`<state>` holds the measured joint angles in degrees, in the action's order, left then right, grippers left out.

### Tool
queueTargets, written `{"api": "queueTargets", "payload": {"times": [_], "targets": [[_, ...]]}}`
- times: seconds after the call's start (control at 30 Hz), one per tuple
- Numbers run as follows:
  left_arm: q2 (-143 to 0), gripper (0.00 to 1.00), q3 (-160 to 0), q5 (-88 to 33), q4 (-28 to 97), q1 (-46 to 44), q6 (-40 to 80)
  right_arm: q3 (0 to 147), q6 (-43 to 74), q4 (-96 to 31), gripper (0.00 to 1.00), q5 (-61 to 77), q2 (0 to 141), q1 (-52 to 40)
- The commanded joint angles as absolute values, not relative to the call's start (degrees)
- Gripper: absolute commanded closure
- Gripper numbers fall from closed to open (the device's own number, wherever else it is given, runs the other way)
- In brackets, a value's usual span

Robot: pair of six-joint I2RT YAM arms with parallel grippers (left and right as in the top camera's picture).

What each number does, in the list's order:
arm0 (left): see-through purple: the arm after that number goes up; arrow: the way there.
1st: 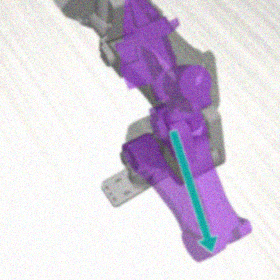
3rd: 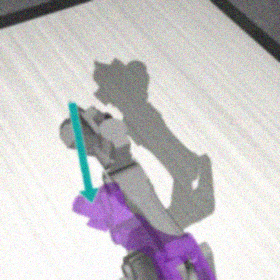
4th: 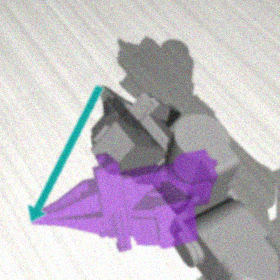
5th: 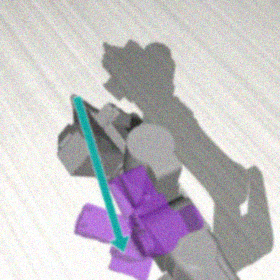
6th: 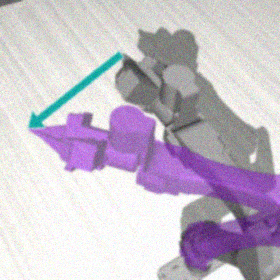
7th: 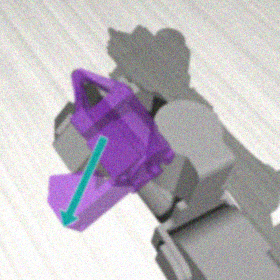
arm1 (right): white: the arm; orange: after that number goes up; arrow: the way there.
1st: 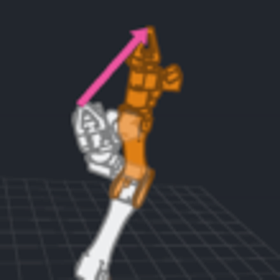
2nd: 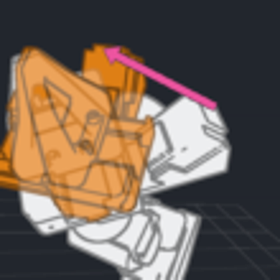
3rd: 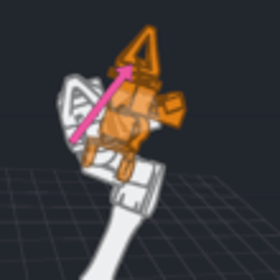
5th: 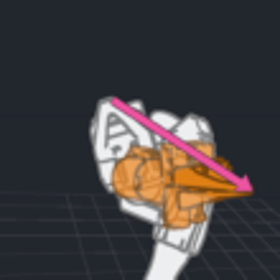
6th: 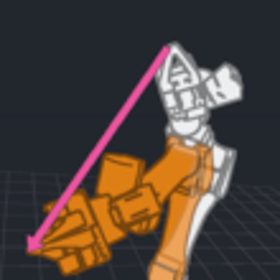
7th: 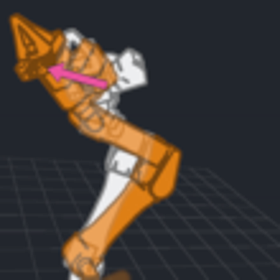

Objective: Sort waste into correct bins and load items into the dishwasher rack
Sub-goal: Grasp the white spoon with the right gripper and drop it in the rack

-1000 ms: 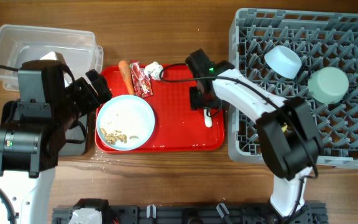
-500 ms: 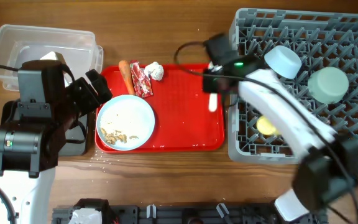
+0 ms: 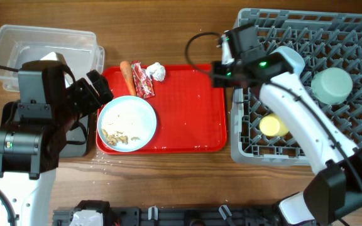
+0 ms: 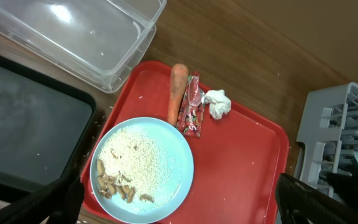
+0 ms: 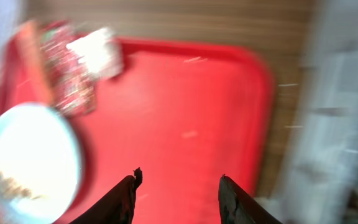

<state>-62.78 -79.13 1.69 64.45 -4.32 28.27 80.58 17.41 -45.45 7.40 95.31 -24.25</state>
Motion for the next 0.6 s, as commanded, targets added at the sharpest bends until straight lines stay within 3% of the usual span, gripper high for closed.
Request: {"api": "queueTargets", "payload": {"times": [0.0, 0.1, 0.17, 0.2, 0.23, 0.3, 0.43, 0.57], "targets": [[-62.8, 0.0, -80.0, 2.5, 64.3, -4.0, 29.0, 80.4, 19.9, -46.4, 0.55, 12.1, 94.4, -29.3], [-62.8, 0.0, -80.0, 2.5, 64.3, -4.0, 29.0, 80.4, 19.5, -44.2, 0.54, 7.6, 89.9, -35.6], [-62.8, 0.0, -80.0, 2.5, 64.3, -4.0, 29.0, 80.4, 17.1, -42.6, 0.47, 4.1, 84.3, -41.6], [-62.8, 0.0, -80.0, 2.5, 64.3, -4.0, 29.0, 80.4, 14.7, -42.4, 0.35, 3.9, 80.5, -45.1], [-62.8, 0.0, -80.0, 2.5, 64.3, -4.0, 29.0, 80.4, 13.7, -42.5, 0.0, 3.9, 77.9, -47.3], [-62.8, 0.0, -80.0, 2.5, 64.3, -4.0, 29.0, 80.4, 13.7, -42.8, 0.0, 4.4, 73.1, -51.2], [-62.8, 0.0, -80.0, 2.5, 64.3, -4.0, 29.0, 80.4, 17.1, -58.7, 0.0, -4.9, 63.1, -50.6], [-62.8, 0.0, -80.0, 2.5, 64.3, -4.0, 29.0, 80.3, 9.9, -61.4, 0.0, -13.2, 45.1, -49.8]]}}
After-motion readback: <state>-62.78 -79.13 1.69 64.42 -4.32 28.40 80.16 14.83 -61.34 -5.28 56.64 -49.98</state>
